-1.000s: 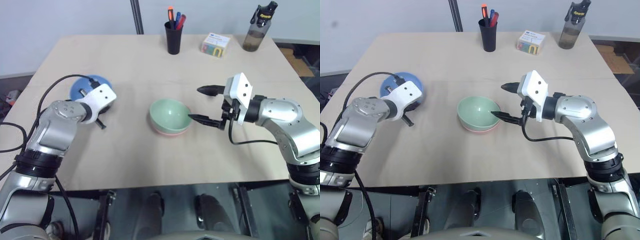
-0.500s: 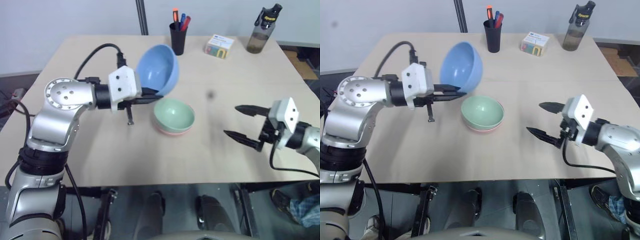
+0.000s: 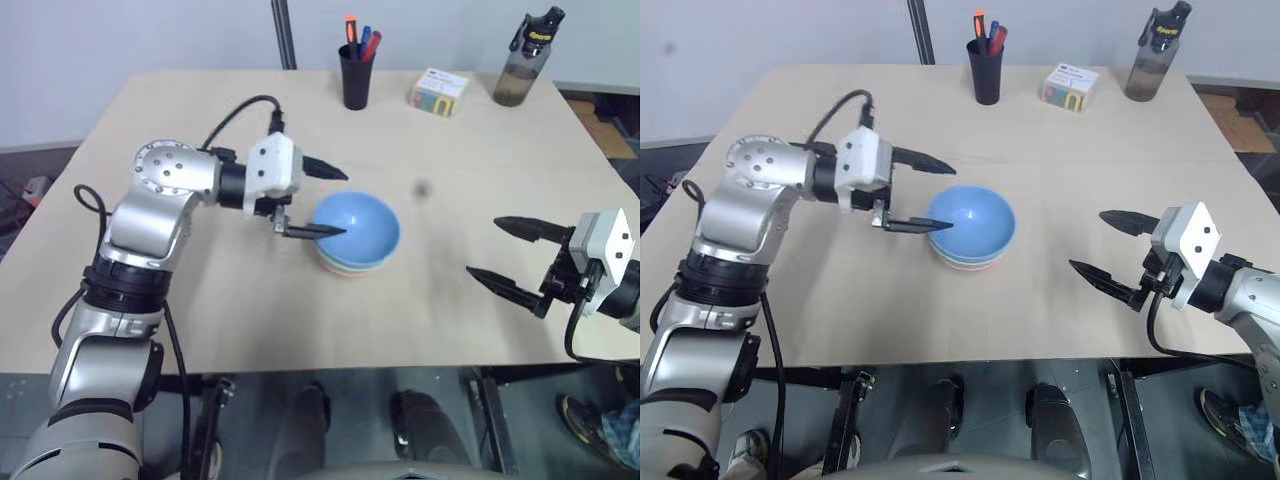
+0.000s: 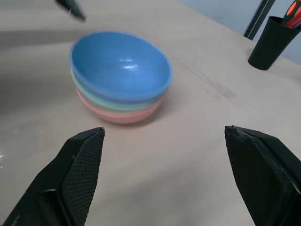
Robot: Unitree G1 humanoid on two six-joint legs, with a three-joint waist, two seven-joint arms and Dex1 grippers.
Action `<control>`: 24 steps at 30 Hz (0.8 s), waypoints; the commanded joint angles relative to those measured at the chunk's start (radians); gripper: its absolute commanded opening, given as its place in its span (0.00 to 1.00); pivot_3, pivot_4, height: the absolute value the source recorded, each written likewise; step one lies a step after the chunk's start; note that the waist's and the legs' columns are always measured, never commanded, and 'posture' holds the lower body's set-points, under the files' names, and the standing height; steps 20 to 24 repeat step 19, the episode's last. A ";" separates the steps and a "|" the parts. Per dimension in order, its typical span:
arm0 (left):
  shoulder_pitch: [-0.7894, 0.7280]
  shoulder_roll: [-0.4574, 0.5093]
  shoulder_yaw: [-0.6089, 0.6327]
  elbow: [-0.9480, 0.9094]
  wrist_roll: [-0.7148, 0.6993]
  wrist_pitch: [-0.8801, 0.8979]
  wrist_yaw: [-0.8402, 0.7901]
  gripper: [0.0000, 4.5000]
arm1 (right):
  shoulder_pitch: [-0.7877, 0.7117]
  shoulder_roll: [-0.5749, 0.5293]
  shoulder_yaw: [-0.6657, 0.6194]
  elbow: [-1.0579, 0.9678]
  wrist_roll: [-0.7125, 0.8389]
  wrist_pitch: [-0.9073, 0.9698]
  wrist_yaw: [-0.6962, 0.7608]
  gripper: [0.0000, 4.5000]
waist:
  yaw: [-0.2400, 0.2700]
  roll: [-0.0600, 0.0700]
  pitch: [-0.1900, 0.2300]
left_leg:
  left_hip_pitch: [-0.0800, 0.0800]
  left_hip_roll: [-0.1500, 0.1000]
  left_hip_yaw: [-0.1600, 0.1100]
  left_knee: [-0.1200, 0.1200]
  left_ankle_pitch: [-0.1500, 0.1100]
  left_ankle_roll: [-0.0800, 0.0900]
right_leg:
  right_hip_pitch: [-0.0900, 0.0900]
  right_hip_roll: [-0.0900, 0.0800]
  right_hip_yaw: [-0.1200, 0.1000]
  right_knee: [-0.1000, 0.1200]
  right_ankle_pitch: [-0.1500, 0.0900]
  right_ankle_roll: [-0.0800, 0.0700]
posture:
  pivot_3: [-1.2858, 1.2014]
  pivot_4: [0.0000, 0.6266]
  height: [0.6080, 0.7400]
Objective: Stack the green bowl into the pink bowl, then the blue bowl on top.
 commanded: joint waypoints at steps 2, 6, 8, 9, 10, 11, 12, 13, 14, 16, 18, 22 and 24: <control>0.159 0.055 0.182 -0.138 -0.105 0.110 0.085 0.86 | -0.007 -0.035 -0.023 0.023 0.023 -0.025 0.035 0.95 | -0.006 0.000 0.000 | 0.000 0.000 0.000 0.000 0.000 0.000 | 0.000 0.000 0.000 0.000 0.000 0.000 | 0.52 0.24 1.00; 0.352 0.108 0.324 -0.244 -0.166 0.207 0.139 0.86 | -0.019 -0.057 -0.012 0.082 0.007 -0.046 0.066 0.95 | -0.009 0.000 0.000 | 0.000 0.000 0.000 0.000 0.000 0.000 | 0.000 0.000 0.000 0.000 0.000 0.000 | 0.52 0.24 1.00; 0.485 0.112 0.414 -0.300 -0.196 0.262 0.174 0.86 | -0.016 -0.076 0.003 0.123 -0.026 -0.065 0.082 0.95 | -0.012 0.000 0.000 | 0.001 0.000 0.000 0.000 0.000 0.000 | 0.001 0.000 0.000 0.000 0.000 0.000 | 0.52 0.24 1.00; 0.535 0.111 0.447 -0.325 -0.214 0.286 0.190 0.86 | -0.013 -0.084 0.007 0.138 -0.032 -0.068 0.092 0.95 | -0.012 0.000 0.000 | 0.002 0.001 0.000 0.000 0.000 0.000 | 0.001 0.000 0.000 0.000 -0.002 -0.003 | 0.52 0.24 1.00; 0.591 0.106 0.481 -0.349 -0.226 0.304 0.204 0.86 | -0.012 -0.089 0.009 0.149 -0.033 -0.073 0.100 0.95 | -0.011 0.000 0.000 | 0.002 0.001 0.000 0.000 0.000 0.000 | 0.001 0.000 0.000 0.000 -0.002 -0.004 | 0.52 0.24 1.00; 0.625 0.103 0.500 -0.367 -0.235 0.316 0.217 0.86 | -0.012 -0.092 0.008 0.158 -0.032 -0.078 0.106 0.95 | -0.010 0.000 0.000 | 0.002 0.001 0.000 0.000 0.000 0.000 | 0.002 0.000 -0.001 0.000 -0.002 -0.004 | 0.52 0.24 1.00; 0.681 0.097 0.531 -0.391 -0.242 0.325 0.224 0.86 | -0.018 -0.096 0.006 0.170 -0.029 -0.078 0.112 0.95 | -0.007 0.000 0.000 | 0.002 0.001 0.000 0.000 0.000 0.000 | 0.002 0.000 -0.001 0.000 -0.002 -0.004 | 0.52 0.24 1.00; 0.721 0.094 0.552 -0.411 -0.250 0.332 0.232 0.86 | -0.023 -0.099 0.004 0.180 -0.028 -0.079 0.118 0.95 | -0.007 0.000 0.000 | 0.002 0.001 0.000 0.000 0.000 0.000 | 0.002 0.000 -0.001 0.000 -0.002 -0.004 | 0.52 0.24 1.00; 0.753 0.090 0.571 -0.425 -0.259 0.339 0.241 0.86 | -0.027 -0.103 0.005 0.186 -0.026 -0.078 0.124 0.95 | -0.007 0.000 0.000 | 0.002 0.001 0.000 0.000 0.000 0.000 | 0.002 0.000 -0.001 -0.001 -0.002 -0.004 | 0.52 0.24 1.00; 0.816 0.082 0.609 -0.457 -0.269 0.344 0.254 0.86 | -0.034 -0.116 0.003 0.205 -0.024 -0.078 0.143 0.95 | -0.004 0.000 0.000 | 0.002 0.001 0.000 0.000 0.000 0.000 | 0.002 -0.001 -0.001 -0.001 -0.002 -0.004 | 0.52 0.24 1.00; 0.864 0.081 0.641 -0.477 -0.275 0.347 0.265 0.86 | -0.043 -0.131 0.005 0.222 -0.024 -0.079 0.159 0.95 | -0.002 0.000 0.000 | 0.002 0.001 0.000 0.001 0.000 0.000 | 0.002 -0.001 -0.001 -0.001 -0.003 -0.004 | 0.52 0.24 1.00; 0.882 0.084 0.649 -0.482 -0.275 0.344 0.265 0.86 | -0.050 -0.135 0.007 0.232 -0.025 -0.081 0.164 0.95 | -0.002 0.000 0.000 | 0.002 0.001 0.000 0.001 0.000 0.000 | 0.002 -0.001 -0.001 -0.001 -0.003 -0.005 | 0.52 0.24 1.00; 0.882 0.084 0.649 -0.482 -0.275 0.344 0.265 0.86 | -0.050 -0.135 0.007 0.232 -0.025 -0.081 0.164 0.95 | -0.002 0.000 0.000 | 0.002 0.001 0.000 0.001 0.000 0.000 | 0.002 -0.001 -0.001 -0.001 -0.003 -0.005 | 0.52 0.24 1.00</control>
